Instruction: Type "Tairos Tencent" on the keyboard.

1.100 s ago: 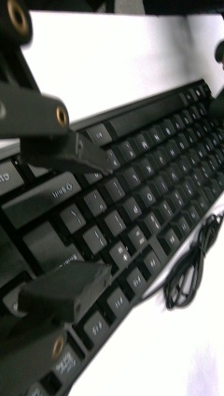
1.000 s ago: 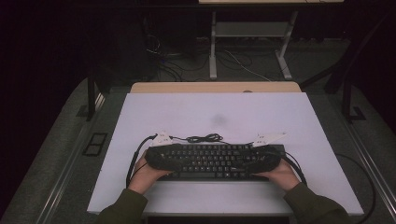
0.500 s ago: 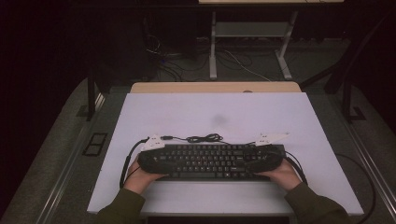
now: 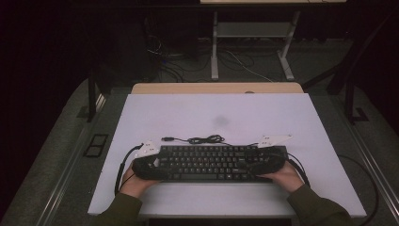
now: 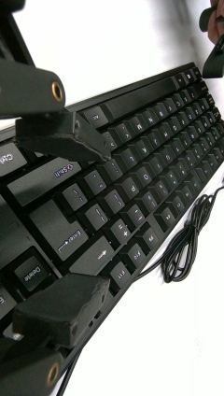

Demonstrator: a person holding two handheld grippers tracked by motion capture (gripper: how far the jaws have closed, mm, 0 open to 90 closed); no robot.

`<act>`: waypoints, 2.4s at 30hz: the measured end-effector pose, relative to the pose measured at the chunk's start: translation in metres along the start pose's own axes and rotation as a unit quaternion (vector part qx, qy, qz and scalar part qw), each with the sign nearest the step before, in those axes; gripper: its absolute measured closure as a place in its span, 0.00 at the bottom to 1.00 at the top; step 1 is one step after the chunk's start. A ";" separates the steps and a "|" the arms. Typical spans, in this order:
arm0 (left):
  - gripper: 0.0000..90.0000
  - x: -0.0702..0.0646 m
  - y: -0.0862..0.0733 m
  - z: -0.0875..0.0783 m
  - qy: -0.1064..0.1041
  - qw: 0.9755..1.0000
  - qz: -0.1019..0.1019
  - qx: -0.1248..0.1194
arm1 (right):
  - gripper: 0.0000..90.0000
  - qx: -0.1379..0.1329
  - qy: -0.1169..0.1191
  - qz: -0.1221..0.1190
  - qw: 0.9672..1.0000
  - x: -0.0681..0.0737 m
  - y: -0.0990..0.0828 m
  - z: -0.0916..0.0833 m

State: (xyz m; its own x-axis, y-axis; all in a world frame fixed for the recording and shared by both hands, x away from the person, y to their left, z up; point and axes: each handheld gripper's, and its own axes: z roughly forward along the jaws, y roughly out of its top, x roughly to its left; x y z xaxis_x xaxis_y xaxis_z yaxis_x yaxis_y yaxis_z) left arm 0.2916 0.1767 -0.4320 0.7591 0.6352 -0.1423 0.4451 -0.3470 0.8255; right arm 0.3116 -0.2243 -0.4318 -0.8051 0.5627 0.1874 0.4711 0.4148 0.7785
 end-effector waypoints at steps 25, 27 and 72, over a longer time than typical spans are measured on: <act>0.80 0.003 -0.002 0.000 0.008 0.999 0.001 0.035 | 0.36 0.000 -0.001 -0.004 1.000 0.001 -0.001 0.001; 0.85 0.003 -0.001 0.000 0.010 0.999 0.003 0.037 | 0.36 0.001 -0.001 -0.004 1.000 0.001 -0.001 0.001; 0.98 0.005 -0.001 0.006 0.015 0.998 0.006 0.065 | 0.36 0.004 -0.003 -0.006 1.000 0.001 0.000 0.001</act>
State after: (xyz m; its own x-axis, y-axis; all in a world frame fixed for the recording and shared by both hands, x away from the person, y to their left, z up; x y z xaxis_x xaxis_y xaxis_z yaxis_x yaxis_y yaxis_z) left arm 0.2976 0.1762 -0.4370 0.7511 0.6500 -0.1159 0.4956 -0.4390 0.7495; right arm 0.3111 -0.2229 -0.4328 -0.8089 0.5615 0.1744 0.4639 0.4272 0.7761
